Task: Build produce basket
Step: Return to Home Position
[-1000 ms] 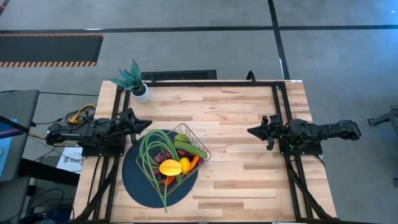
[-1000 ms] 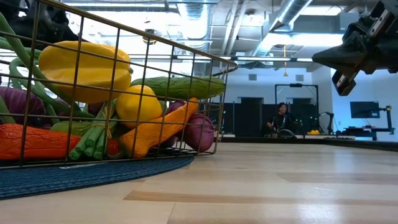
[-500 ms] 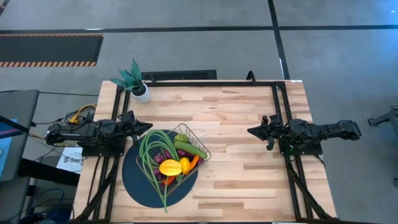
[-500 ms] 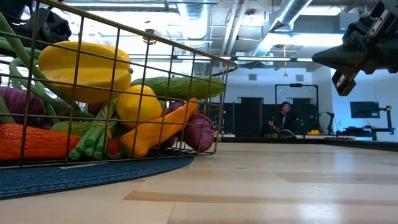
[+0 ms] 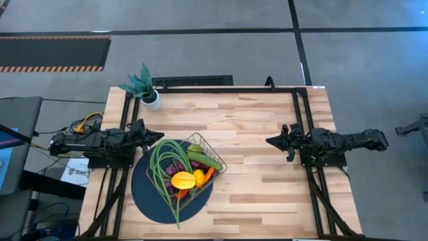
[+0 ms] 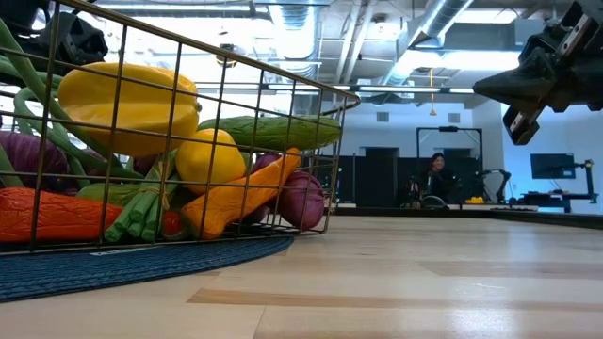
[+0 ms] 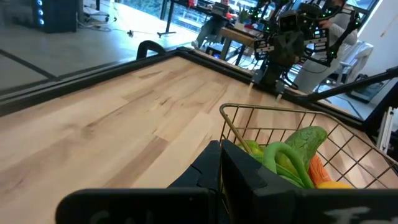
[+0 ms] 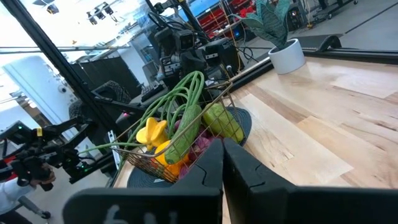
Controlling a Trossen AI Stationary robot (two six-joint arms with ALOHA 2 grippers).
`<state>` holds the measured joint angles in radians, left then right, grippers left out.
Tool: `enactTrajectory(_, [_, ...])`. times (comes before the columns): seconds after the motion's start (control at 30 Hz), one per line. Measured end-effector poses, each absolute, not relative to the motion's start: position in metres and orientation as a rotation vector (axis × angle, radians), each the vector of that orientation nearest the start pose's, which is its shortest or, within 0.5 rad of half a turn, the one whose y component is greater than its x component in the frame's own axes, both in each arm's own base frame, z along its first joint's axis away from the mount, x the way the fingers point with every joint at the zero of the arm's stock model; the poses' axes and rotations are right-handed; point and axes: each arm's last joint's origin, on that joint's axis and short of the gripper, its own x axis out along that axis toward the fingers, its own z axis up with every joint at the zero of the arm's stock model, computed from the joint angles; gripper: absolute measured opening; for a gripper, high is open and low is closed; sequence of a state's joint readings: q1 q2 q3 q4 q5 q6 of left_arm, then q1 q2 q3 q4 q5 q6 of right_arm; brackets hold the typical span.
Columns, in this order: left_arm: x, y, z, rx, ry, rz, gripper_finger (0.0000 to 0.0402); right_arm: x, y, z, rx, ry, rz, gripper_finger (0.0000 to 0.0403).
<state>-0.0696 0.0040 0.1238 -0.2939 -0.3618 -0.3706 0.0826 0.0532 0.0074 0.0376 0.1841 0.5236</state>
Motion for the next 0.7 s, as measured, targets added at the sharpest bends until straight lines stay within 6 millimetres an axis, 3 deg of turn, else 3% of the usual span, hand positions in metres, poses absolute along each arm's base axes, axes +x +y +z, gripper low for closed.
enactTrajectory(0.7, [0.0843,0.0047,0.1692,-0.291,0.197,0.342,0.0000,0.1002,0.0030,0.1655,0.522,-0.019,-0.101,0.0022])
